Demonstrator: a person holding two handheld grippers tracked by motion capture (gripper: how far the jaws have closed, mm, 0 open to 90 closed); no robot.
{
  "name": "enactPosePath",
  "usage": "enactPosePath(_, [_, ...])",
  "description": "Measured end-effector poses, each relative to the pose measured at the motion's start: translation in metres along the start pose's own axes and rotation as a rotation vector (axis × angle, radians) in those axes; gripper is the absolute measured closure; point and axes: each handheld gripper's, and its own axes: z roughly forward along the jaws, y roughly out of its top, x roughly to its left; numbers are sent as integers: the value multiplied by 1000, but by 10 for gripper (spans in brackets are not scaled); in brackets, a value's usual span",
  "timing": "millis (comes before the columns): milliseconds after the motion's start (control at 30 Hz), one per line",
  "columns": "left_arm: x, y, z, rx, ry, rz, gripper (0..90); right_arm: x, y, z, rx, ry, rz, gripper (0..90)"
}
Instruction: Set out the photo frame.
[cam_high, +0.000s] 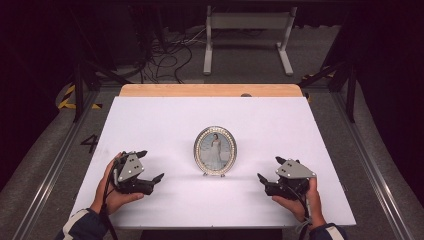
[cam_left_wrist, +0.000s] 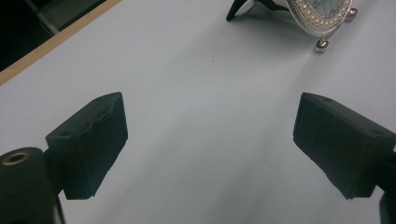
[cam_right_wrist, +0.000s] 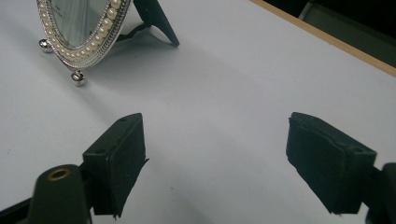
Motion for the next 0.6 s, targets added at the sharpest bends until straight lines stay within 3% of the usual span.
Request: enactPosePath(600, [8,-37,-24,32,12,-54,103,-17,-23,-17,7,-53,37,193])
